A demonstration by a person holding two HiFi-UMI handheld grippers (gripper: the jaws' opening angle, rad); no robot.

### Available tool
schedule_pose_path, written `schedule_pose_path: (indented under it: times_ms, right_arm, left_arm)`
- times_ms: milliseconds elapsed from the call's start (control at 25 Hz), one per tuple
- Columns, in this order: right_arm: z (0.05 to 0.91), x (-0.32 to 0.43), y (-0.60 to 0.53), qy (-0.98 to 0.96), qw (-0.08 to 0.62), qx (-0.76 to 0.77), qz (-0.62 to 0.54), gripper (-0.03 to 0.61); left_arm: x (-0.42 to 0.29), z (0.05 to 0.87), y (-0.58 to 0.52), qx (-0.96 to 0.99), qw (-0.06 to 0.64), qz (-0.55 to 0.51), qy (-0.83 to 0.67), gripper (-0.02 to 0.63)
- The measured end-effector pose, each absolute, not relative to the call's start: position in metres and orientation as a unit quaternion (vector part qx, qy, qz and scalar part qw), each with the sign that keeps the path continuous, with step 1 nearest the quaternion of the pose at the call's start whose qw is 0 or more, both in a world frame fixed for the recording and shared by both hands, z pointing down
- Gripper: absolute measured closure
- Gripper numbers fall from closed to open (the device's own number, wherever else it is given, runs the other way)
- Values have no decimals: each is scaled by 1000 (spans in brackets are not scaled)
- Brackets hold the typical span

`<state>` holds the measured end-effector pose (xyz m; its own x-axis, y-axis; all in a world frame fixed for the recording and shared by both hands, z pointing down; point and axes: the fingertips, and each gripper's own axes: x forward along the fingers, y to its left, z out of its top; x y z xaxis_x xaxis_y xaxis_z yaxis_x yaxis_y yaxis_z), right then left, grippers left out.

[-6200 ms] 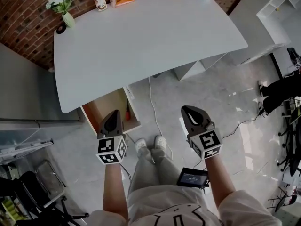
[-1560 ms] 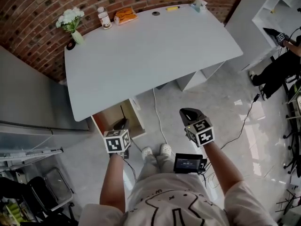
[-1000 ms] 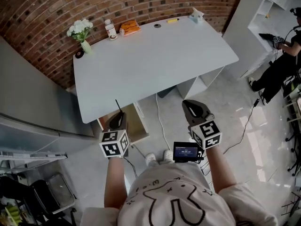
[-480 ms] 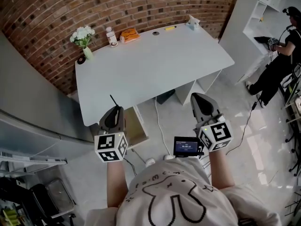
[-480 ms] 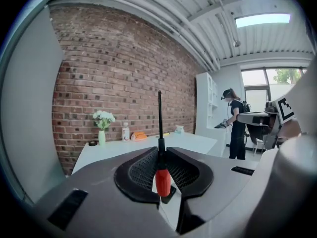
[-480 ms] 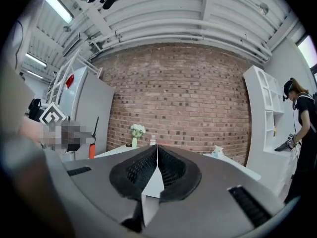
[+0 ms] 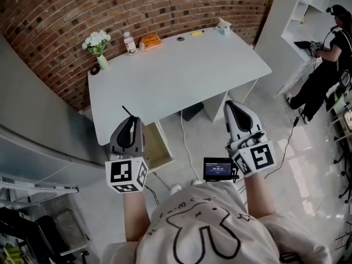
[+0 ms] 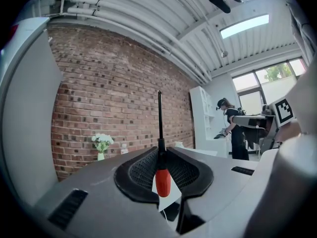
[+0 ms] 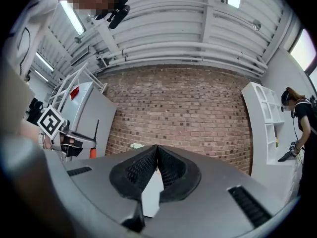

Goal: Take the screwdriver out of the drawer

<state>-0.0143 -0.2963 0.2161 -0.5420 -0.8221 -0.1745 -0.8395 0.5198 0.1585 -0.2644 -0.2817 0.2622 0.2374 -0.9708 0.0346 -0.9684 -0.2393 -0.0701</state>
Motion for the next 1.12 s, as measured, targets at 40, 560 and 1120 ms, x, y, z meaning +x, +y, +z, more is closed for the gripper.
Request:
schedule_pose_path:
  times_ms: [40, 560, 1120]
  right_arm:
    - [214, -12, -295, 868, 44, -481, 113, 558]
    - [217, -14, -277, 871, 31, -476, 118, 558]
    - [224, -29, -275, 880, 21, -460, 115, 558]
  left_arm:
    - [-265, 259, -280, -786, 20, -33, 617, 552]
    - [-259, 251, -262, -789, 47, -25, 612, 552]
    - [-265, 252, -262, -788, 42, -23, 613, 552]
